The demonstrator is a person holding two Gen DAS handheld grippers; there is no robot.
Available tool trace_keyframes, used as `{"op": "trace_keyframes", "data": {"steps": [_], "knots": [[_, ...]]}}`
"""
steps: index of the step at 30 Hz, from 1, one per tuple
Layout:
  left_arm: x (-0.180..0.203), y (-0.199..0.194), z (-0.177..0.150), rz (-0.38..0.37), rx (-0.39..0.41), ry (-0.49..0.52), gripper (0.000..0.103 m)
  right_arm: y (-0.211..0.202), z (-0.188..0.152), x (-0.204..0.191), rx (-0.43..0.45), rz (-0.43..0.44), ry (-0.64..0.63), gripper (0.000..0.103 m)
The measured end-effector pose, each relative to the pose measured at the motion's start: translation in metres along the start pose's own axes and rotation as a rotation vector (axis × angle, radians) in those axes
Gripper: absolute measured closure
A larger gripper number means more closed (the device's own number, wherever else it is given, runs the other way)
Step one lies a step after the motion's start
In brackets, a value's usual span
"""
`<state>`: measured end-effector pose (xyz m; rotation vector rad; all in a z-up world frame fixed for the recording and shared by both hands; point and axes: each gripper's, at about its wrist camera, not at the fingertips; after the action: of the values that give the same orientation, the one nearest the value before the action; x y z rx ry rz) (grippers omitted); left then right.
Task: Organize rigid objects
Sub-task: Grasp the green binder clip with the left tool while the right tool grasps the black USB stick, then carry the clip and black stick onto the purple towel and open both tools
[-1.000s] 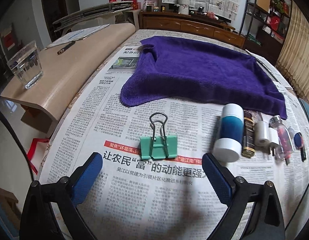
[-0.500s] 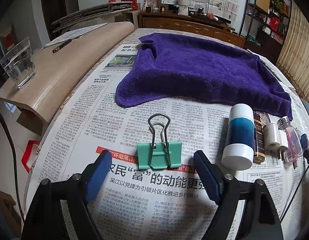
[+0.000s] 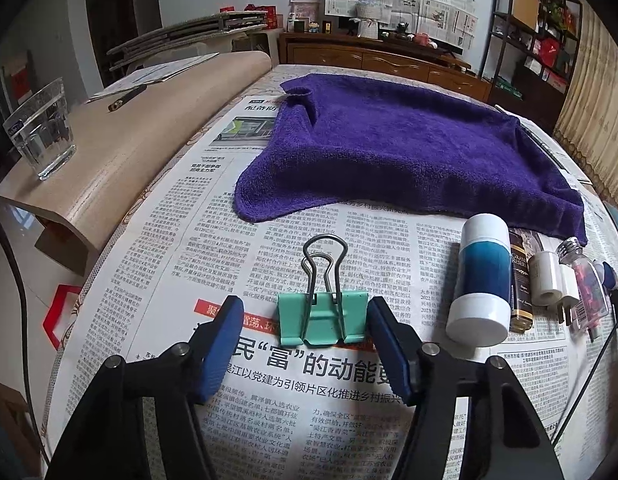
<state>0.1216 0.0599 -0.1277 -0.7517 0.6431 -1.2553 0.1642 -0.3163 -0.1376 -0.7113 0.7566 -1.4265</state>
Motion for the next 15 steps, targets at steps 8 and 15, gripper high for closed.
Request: {"op": "trace_keyframes", "data": {"steps": [8, 15], "knots": [[0.007, -0.002, 0.001, 0.004, 0.014, 0.002, 0.064, 0.002, 0.001, 0.004, -0.008, 0.005, 0.018, 0.079], [-0.004, -0.005, 0.001, -0.049, 0.018, -0.047, 0.064, -0.002, -0.002, 0.013, -0.023, 0.039, 0.053, 0.080]]}}
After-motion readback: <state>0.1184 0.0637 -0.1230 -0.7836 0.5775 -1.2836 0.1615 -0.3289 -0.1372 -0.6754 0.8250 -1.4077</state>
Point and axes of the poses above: each gripper's, at about its wrist camera, not at the fingertips, and y roughly the way its jaws point, x to its right, z to its top, and after that the axes turned 2 degrees about y, right-handed
